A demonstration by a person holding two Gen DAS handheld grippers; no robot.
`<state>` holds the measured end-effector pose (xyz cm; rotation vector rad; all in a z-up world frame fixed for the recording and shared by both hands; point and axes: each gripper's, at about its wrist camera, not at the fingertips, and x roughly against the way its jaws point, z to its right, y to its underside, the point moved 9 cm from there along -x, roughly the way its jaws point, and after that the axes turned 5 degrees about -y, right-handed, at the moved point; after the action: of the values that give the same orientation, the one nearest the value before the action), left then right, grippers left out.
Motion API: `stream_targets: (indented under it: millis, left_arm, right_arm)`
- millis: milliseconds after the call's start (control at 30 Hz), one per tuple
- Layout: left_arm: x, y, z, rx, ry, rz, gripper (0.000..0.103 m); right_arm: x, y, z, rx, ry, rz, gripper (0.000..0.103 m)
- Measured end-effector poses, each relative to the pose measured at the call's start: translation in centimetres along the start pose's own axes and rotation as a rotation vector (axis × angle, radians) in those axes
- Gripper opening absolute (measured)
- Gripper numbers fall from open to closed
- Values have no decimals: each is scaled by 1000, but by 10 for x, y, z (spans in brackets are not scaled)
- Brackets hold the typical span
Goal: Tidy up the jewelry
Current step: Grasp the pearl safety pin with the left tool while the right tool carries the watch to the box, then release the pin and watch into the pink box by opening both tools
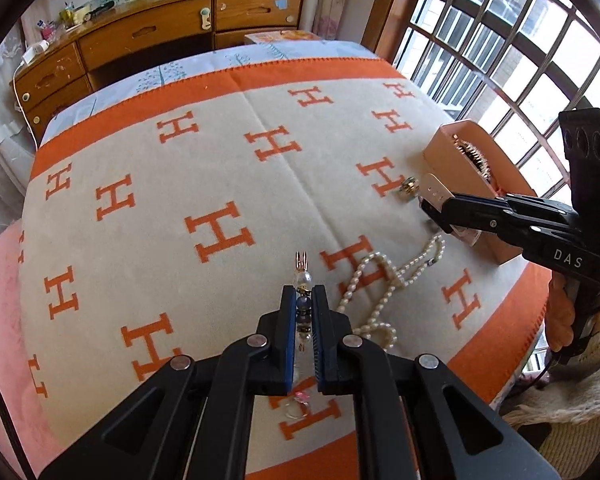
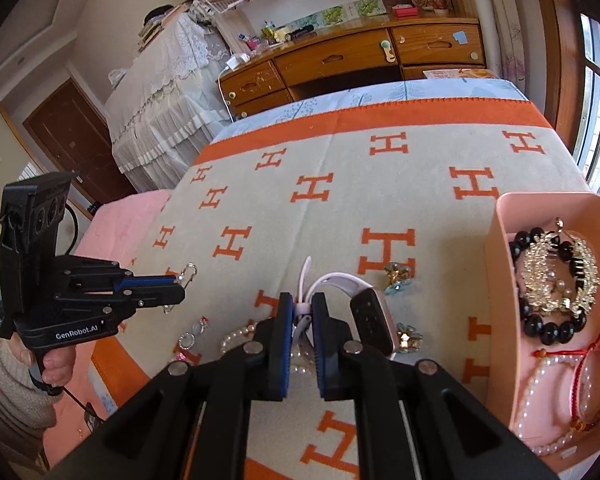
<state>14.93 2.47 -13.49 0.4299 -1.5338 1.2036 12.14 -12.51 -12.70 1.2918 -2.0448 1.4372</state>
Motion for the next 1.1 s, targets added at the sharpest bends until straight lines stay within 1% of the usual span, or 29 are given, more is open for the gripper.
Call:
stream_targets:
  millis: [67, 200, 333, 433, 533, 633, 700, 800, 900, 1067, 1100]
  left_arm:
    - [10, -5, 16, -5, 12, 25, 5]
    - [22, -24, 58, -10, 68, 74, 5]
    - [20, -48, 103, 6, 144, 94, 5]
    - [8, -63, 138, 16, 209, 82, 5]
    - [-10, -73, 174, 24, 276, 50, 5]
    - [-30, -78, 205, 25, 316, 8, 5]
    - [-43, -80, 223, 18, 330, -14, 5]
    - [-61, -83, 245, 4, 336, -42, 5]
    - [-78, -83, 256, 2, 319, -61, 5]
    - [-96, -76, 256, 27, 308, -95, 5]
    - [-97, -75, 256, 27, 299, -97, 8]
  right_arm:
    - [23, -7, 5, -22, -4, 49, 9]
    - [75, -19, 19, -60, 0, 151, 9]
    - [117, -25, 40, -89, 59, 243, 9]
    - [136, -23, 60, -125, 99, 278, 9]
    - [142, -16, 82, -175, 123, 282, 9]
    - [141, -4, 103, -227, 133, 268, 9]
    - [138, 4, 116, -259, 141, 256, 9]
    - [136, 13, 132, -295, 151, 248, 9]
    - [135, 19, 143, -317, 148, 244, 9]
    - [129, 22, 149, -326, 133, 235, 10]
    - [128, 22, 149, -324, 133, 234, 10]
